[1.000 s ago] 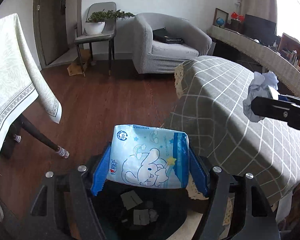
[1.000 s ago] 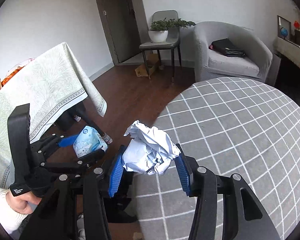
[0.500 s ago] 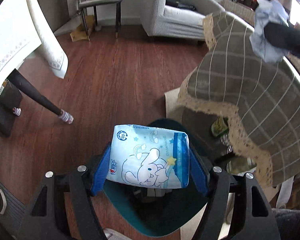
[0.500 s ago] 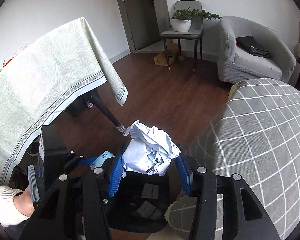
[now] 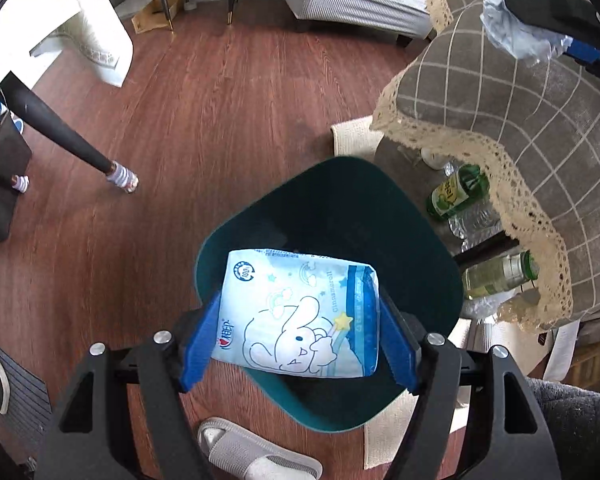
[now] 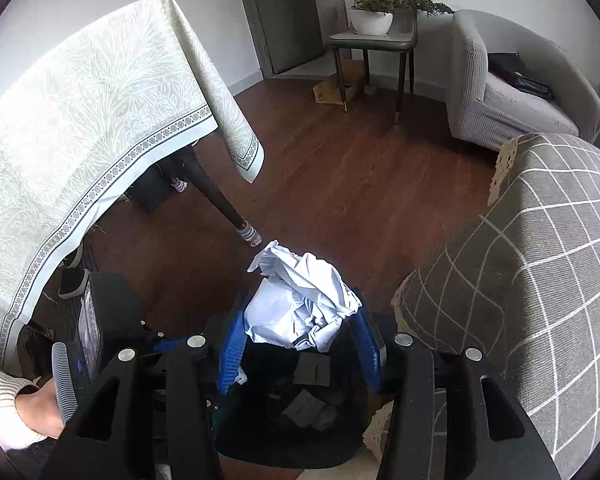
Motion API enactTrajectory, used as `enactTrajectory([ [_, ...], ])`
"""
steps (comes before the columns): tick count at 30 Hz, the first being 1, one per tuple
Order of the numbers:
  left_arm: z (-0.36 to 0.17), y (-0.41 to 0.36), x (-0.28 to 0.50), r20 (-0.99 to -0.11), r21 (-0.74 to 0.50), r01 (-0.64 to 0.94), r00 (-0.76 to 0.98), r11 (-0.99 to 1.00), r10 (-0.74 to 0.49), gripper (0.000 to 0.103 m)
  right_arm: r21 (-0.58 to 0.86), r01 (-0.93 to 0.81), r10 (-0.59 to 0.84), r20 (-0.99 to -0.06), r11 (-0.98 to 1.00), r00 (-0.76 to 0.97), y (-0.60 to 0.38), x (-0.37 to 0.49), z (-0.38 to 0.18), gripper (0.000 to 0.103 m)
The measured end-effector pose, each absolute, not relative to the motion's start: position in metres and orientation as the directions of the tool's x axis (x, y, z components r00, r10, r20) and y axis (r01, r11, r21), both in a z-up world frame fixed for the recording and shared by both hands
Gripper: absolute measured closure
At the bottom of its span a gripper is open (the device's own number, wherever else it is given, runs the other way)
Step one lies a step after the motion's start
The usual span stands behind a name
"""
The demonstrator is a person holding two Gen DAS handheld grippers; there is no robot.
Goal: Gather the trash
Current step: 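Open the left tool to drop the wipes while the right tool releases the paper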
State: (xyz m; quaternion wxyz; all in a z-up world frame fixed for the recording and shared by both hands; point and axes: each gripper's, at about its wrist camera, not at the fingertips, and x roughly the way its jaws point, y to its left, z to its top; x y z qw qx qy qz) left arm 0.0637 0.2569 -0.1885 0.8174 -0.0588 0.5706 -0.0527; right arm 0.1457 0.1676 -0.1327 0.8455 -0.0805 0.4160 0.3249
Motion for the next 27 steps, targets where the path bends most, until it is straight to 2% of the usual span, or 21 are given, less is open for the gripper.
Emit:
enactTrajectory([
  [4,-0.197,0.255,0.063,-0.934,-0.172,0.029,0.313,0.985,-0.172,0.026,0.132,-0.616,0.475,-0.765,0.776,0.435,0.173,0.143,-0.138,0.054],
  [8,-0.202,0.253,0.061,-0.939,-0.168,0.034,0.300,0.985,-0.170,0.016,0.128,-0.617,0.465,-0.777,0.777,0.424,0.178,0.142,-0.145,0.054],
  [12,-0.201,0.258,0.058,-0.940,-0.164,0.027,0.297,0.986,-0.165,0.014,0.125,-0.599,0.432,-0.807,0.791,0.402,0.179,0.148,-0.164,0.053],
  [17,-0.178,0.267,0.057,-0.916,-0.152,0.007,0.375,0.988,-0.143,0.015,0.130,-0.580,0.393,-0.849,0.804,0.354,0.179,0.154,-0.190,0.053],
  [27,-0.100,0.283,0.051,-0.812,-0.183,-0.031,0.568,0.983,-0.133,0.028,0.120,-0.564,0.335,-0.895,0.817,0.295,0.178,0.157,-0.227,0.053],
])
